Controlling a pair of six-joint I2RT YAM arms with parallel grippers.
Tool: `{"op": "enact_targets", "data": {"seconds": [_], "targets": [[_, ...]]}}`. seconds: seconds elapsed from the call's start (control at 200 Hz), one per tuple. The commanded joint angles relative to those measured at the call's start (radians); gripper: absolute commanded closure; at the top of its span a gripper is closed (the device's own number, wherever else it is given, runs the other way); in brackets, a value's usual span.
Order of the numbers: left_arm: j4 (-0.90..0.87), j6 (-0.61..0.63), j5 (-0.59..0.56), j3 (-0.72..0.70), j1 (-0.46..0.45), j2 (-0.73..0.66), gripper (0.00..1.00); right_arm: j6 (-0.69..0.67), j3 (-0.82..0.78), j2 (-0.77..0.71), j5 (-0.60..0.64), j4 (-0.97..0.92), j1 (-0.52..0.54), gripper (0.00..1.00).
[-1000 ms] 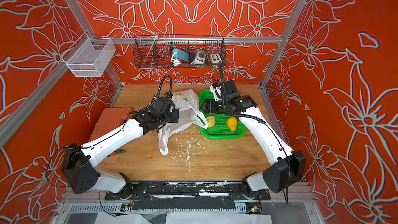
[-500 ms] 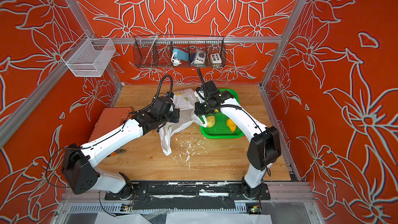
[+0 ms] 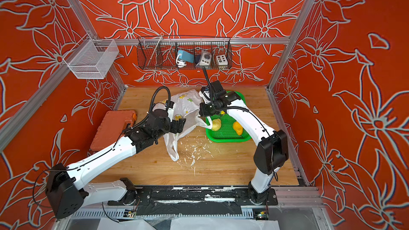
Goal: Place the pears into plastic bags & tie knots
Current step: Pick up the plastic bag at the center of the board, then pick up the pear from the basket.
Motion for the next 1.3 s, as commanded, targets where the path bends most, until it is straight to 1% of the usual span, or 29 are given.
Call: {"op": "enact_targets", "data": {"seconds": [0.0, 0.07, 0.155, 0.23, 0.26, 0.29, 0.31, 0.33, 0.355, 0.38, 0.395, 0.415, 0.435, 0.445, 0.48, 0.5, 0.545, 0.595, 0.626, 0.676, 0.731, 0.801, 0.881, 0.951, 1.061, 1.201, 1.296], "targets": [[0.074, 0.068, -0.045, 0.012, -0.033, 0.042, 0.14, -0.016, 0.009, -0.012, -0.012, -0.018, 0.003, 1.00], [0.073, 0.080, -0.126, 0.030, -0.056, 0.088, 0.14, -0.013, 0.009, -0.011, -0.013, -0.018, 0.004, 1.00], [-0.008, 0.061, -0.261, 0.100, -0.067, 0.185, 0.14, -0.013, 0.008, -0.012, -0.014, -0.018, 0.003, 1.00], [-0.039, 0.062, -0.341, 0.141, -0.074, 0.255, 0.14, -0.012, 0.007, -0.013, -0.012, -0.017, 0.003, 1.00], [-0.030, 0.066, -0.363, 0.144, -0.077, 0.272, 0.16, -0.011, 0.006, -0.015, -0.012, -0.017, 0.004, 1.00], [-0.023, 0.066, -0.384, 0.147, -0.076, 0.290, 0.21, -0.010, 0.007, -0.015, -0.012, -0.017, 0.002, 1.00], [-0.019, 0.066, -0.399, 0.150, -0.076, 0.301, 0.26, -0.011, 0.005, -0.015, -0.011, -0.017, 0.002, 1.00], [-0.014, 0.066, -0.414, 0.152, -0.075, 0.311, 0.36, -0.011, 0.006, -0.013, -0.009, -0.018, 0.004, 1.00], [-0.012, 0.069, -0.421, 0.157, -0.073, 0.323, 0.52, -0.011, 0.006, -0.014, -0.008, -0.018, 0.003, 1.00], [-0.019, 0.069, -0.420, 0.168, -0.068, 0.334, 0.72, -0.011, 0.007, -0.014, -0.004, -0.021, 0.002, 1.00], [-0.031, 0.065, -0.418, 0.179, -0.065, 0.341, 0.85, -0.010, 0.008, -0.017, 0.002, -0.025, 0.000, 0.92], [-0.054, 0.055, -0.417, 0.197, -0.059, 0.349, 1.00, -0.004, 0.006, -0.024, 0.009, -0.026, -0.007, 0.79], [-0.081, 0.041, -0.417, 0.216, -0.053, 0.355, 1.00, 0.005, 0.002, -0.034, 0.014, -0.026, -0.015, 0.64], [-0.095, 0.033, -0.417, 0.226, -0.049, 0.357, 1.00, 0.010, -0.001, -0.041, 0.015, -0.025, -0.020, 0.58], [-0.129, 0.011, -0.410, 0.252, -0.036, 0.357, 1.00, 0.040, -0.021, -0.075, 0.019, -0.009, -0.045, 0.45], [-0.145, -0.002, -0.403, 0.261, -0.027, 0.353, 1.00, 0.059, -0.041, -0.101, 0.024, 0.003, -0.061, 0.41], [-0.178, -0.032, -0.379, 0.281, -0.007, 0.330, 1.00, 0.102, -0.093, -0.173, 0.045, 0.035, -0.096, 0.35], [-0.225, -0.069, -0.340, 0.309, 0.018, 0.307, 1.00, 0.134, -0.151, -0.254, 0.089, 0.057, -0.131, 0.27], [-0.258, -0.092, -0.315, 0.330, 0.032, 0.297, 1.00, 0.140, -0.177, -0.290, 0.120, 0.053, -0.146, 0.24], [-0.306, -0.121, -0.273, 0.359, 0.050, 0.284, 1.00, 0.137, -0.205, -0.325, 0.157, 0.029, -0.163, 0.22], [-0.350, -0.154, -0.224, 0.386, 0.063, 0.276, 1.00, 0.126, -0.224, -0.321, 0.193, -0.003, -0.168, 0.21], [-0.387, -0.204, -0.167, 0.407, 0.072, 0.267, 1.00, 0.131, -0.249, -0.278, 0.232, -0.035, -0.172, 0.20], [-0.404, -0.260, -0.116, 0.412, 0.076, 0.254, 1.00, 0.154, -0.302, -0.228, 0.266, 0.003, -0.171, 0.19], [-0.406, -0.313, -0.072, 0.408, 0.079, 0.243, 1.00, 0.160, -0.308, -0.165, 0.285, 0.017, -0.173, 0.18], [-0.388, -0.368, -0.002, 0.383, 0.082, 0.230, 1.00, 0.165, -0.289, -0.056, 0.260, 0.048, -0.172, 0.17], [-0.363, -0.389, 0.035, 0.333, 0.082, 0.221, 1.00, 0.177, -0.265, 0.046, 0.217, 0.097, -0.171, 0.17], [-0.349, -0.390, 0.038, 0.310, 0.081, 0.212, 1.00, 0.202, -0.250, 0.097, 0.182, 0.124, -0.171, 0.18]]}}
